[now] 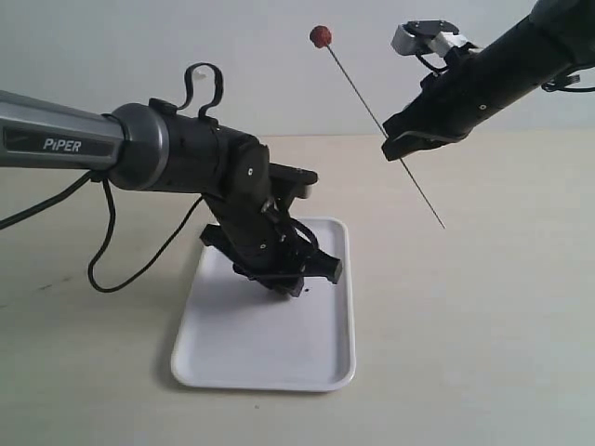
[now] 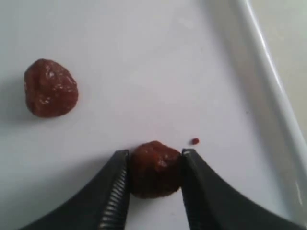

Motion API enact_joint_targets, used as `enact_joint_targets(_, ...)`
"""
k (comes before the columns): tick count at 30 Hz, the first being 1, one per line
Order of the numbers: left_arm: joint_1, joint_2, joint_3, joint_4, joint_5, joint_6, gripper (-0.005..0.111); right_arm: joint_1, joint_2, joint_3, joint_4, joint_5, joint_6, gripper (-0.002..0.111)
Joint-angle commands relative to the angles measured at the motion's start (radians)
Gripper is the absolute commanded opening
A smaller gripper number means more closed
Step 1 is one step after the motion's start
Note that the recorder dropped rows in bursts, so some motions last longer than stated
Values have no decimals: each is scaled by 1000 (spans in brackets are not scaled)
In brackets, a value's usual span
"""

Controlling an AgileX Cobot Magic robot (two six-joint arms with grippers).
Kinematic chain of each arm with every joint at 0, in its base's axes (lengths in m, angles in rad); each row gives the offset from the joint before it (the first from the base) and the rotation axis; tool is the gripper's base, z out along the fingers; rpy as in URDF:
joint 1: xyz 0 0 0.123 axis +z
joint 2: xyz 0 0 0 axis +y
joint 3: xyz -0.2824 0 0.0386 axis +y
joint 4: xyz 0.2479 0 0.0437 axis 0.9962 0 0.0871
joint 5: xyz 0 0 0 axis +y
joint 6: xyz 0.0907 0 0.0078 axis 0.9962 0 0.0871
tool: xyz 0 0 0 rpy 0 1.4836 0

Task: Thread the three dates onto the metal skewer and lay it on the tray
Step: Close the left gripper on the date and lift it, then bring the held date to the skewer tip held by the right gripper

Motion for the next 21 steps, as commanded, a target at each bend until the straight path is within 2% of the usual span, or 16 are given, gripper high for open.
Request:
enact_joint_targets(1,5,6,-5,3,-4,1,26,-2,-1,-7,16,3,-6,0)
enact_joint_targets(3,5,6,-5,3,-4,1,22,-2,-1,-7,16,3,-6,0)
enact_joint_targets(8,5,-5,-5,3,13,29,31,-2,-1,-7,17,3,-22,0)
enact_joint_targets(13,26,-82,-5,-42,19,117,30,-2,-1,-7,18,3,-38,0)
enact_joint_targets(14,40,-101,-5,-76,19,154,30,-2,-1,-7,18,6,-51,0)
enact_joint_targets(18,171,-180,-5,-390,51,409,30,-2,-1,-7,18,52,-130,0)
enact_joint_targets(21,278,-208,-5,-644,132,618,30,-2,-1,-7,13,94,-191,0)
